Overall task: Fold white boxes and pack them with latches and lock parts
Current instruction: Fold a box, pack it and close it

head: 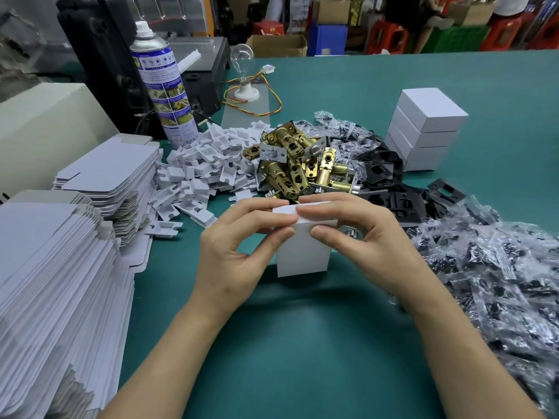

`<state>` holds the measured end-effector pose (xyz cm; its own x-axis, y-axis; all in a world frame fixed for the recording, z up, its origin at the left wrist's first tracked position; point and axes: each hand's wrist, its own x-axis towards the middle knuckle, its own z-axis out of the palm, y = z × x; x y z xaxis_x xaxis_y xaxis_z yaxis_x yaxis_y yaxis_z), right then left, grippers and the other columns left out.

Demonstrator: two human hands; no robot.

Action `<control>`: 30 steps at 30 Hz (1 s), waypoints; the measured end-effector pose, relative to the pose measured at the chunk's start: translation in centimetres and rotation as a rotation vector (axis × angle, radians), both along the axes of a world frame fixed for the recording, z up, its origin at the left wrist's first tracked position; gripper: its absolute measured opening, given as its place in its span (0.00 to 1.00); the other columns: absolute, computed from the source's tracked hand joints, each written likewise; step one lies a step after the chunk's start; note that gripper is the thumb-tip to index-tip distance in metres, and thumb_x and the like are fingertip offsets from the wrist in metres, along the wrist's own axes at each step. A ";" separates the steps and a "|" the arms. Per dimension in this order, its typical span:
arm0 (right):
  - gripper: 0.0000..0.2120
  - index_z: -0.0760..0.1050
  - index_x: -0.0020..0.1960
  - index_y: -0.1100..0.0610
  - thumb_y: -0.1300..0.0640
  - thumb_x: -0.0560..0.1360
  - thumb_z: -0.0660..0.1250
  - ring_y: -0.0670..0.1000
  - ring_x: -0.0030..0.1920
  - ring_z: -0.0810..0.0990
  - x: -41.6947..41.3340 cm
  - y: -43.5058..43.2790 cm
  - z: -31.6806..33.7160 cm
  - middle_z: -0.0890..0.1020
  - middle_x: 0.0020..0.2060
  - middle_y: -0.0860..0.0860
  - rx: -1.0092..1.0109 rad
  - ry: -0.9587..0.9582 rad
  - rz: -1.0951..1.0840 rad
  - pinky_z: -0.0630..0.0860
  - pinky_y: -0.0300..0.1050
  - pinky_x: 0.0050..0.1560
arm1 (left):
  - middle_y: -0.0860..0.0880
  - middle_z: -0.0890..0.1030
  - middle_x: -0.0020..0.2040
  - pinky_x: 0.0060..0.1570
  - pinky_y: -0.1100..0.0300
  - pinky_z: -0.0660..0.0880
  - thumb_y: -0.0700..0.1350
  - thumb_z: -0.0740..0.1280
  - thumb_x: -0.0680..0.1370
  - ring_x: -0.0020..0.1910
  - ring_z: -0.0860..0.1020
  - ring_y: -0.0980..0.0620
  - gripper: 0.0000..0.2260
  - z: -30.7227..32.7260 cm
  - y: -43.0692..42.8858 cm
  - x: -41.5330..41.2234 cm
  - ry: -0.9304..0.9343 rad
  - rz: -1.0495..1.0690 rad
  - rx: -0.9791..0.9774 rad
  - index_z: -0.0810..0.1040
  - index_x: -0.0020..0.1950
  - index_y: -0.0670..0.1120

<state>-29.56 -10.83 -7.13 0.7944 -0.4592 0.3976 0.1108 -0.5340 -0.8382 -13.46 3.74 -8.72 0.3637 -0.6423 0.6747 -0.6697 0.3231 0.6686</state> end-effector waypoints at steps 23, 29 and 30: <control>0.38 0.68 0.73 0.42 0.40 0.67 0.78 0.45 0.63 0.78 0.9 1.8 -0.8 0.78 0.62 0.40 0.002 0.118 -0.185 0.75 0.42 0.56 | 0.52 0.88 0.47 0.44 0.54 0.85 0.49 0.75 0.76 0.48 0.85 0.53 0.07 0.0 -0.8 0.5 0.790 0.122 -0.053 0.88 0.51 0.60; 0.45 0.67 0.77 0.51 0.35 0.66 0.78 0.50 0.67 0.70 2.4 4.8 -1.7 0.69 0.67 0.48 -0.414 0.296 -0.372 0.71 0.47 0.68 | 0.51 0.89 0.45 0.37 0.60 0.83 0.43 0.72 0.81 0.42 0.88 0.51 0.04 -0.5 -1.1 1.2 1.104 0.169 -0.028 0.86 0.54 0.50; 0.43 0.68 0.76 0.52 0.38 0.67 0.78 0.51 0.66 0.71 2.5 5.0 -1.8 0.70 0.65 0.49 -0.427 0.294 -0.404 0.72 0.48 0.66 | 0.52 0.89 0.45 0.37 0.60 0.83 0.43 0.72 0.82 0.42 0.88 0.51 0.05 -0.6 -1.1 1.2 1.116 0.168 -0.013 0.85 0.56 0.49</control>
